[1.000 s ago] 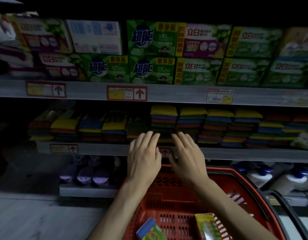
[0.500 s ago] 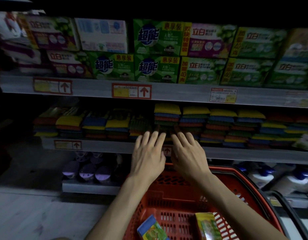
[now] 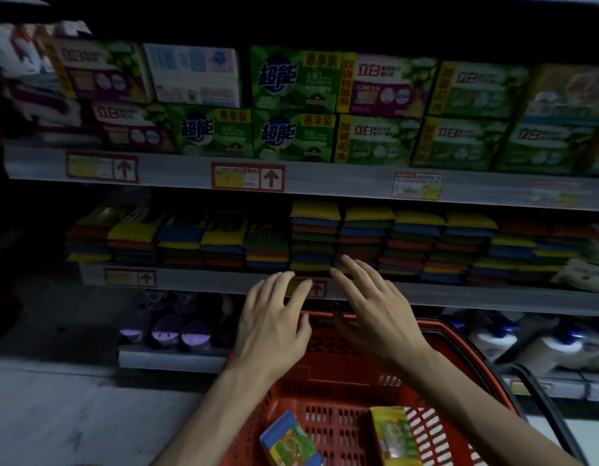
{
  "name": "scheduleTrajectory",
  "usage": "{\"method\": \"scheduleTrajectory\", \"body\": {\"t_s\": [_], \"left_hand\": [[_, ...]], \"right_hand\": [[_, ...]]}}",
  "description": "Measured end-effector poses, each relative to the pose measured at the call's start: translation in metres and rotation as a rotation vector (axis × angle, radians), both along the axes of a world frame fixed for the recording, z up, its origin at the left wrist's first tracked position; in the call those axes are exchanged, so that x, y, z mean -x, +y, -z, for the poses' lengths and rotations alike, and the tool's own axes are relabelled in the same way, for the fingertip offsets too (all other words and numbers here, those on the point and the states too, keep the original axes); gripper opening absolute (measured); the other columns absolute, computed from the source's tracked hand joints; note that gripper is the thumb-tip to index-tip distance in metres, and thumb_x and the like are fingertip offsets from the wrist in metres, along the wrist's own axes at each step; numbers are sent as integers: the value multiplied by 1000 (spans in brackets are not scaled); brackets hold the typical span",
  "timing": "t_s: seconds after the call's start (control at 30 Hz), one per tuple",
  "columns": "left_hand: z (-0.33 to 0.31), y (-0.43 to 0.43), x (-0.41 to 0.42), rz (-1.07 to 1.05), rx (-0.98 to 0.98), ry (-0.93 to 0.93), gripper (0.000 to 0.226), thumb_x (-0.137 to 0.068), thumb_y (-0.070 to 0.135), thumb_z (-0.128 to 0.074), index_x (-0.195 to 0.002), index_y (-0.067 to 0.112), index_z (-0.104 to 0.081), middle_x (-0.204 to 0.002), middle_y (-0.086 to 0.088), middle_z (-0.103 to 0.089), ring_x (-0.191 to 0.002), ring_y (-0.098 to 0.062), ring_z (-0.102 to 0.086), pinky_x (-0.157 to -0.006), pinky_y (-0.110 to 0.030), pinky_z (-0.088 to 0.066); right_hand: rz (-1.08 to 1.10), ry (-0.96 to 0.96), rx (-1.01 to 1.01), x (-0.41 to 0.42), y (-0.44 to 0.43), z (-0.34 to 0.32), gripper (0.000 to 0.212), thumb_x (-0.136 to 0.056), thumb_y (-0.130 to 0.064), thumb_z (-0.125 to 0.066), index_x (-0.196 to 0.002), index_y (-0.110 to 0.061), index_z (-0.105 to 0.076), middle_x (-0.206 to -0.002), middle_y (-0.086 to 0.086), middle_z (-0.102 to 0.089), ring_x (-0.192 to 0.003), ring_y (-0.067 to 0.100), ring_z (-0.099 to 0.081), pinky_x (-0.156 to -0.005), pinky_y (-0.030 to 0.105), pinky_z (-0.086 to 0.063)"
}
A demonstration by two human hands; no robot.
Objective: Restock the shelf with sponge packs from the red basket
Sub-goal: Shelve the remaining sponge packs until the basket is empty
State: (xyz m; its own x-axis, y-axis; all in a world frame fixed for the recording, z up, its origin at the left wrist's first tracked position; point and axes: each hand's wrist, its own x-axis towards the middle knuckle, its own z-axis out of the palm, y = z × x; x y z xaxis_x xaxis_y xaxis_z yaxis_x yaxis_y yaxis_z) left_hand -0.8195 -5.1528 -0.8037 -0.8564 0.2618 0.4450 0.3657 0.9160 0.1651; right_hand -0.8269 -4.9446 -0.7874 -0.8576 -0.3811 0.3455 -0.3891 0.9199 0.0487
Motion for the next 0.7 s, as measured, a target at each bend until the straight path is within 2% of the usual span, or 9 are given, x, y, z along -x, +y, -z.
{"method": "scheduleTrajectory", "body": {"t_s": [0.1, 0.23, 0.33, 0.43, 0.53, 0.7], "left_hand": [[-1, -1, -18, -8, 6, -18, 58, -91, 44, -63, -145, 25, -54, -147, -7, -52, -137, -27, -48, -112, -47, -45], [2, -1, -43, -8, -2, -76, 61, -91, 52, -55, -147, 27, -51, -148, -5, -50, -137, -26, -47, -110, -45, -44], [12, 4, -54, 2, 2, -149, 64, -89, 56, -47, -145, 27, -53, -147, -5, -51, -134, -28, -51, -106, -46, -47], [31, 9, -56, 30, 40, -246, 65, -87, 58, -45, -144, 28, -54, -145, -5, -53, -132, -29, -53, -104, -46, -49], [56, 15, -57, 78, 94, -347, 63, -89, 53, -57, -147, 29, -51, -144, -2, -53, -133, -27, -52, -103, -43, -46], [93, 33, -53, 146, 382, -607, 74, -94, 47, -60, -159, 33, -27, -154, -2, -37, -142, -25, -37, -109, -42, -35]], "right_hand": [[6, -42, -2, -16, 15, -4, 81, -91, -57, -60, -158, -22, -31, -165, 8, -31, -150, 28, -34, -108, 42, -47], [7, -131, -7, -46, 38, 0, 79, -91, -67, -49, -157, -25, -34, -154, 3, -47, -138, 24, -49, -102, 40, -53], [8, -274, -22, -66, 61, 16, 78, -89, -68, -45, -156, -27, -36, -147, -1, -52, -131, 23, -55, -98, 37, -53], [42, -484, -92, -79, 81, 43, 76, -92, -65, -52, -156, -28, -34, -144, -2, -51, -131, 24, -53, -100, 38, -50], [100, -682, -147, -86, 96, 77, 74, -95, -59, -55, -156, -24, -32, -144, 2, -50, -132, 26, -51, -99, 37, -48], [185, -908, -149, -92, 109, 133, 69, -92, -54, -61, -150, -24, -40, -144, 5, -54, -130, 29, -55, -98, 37, -50]]}}
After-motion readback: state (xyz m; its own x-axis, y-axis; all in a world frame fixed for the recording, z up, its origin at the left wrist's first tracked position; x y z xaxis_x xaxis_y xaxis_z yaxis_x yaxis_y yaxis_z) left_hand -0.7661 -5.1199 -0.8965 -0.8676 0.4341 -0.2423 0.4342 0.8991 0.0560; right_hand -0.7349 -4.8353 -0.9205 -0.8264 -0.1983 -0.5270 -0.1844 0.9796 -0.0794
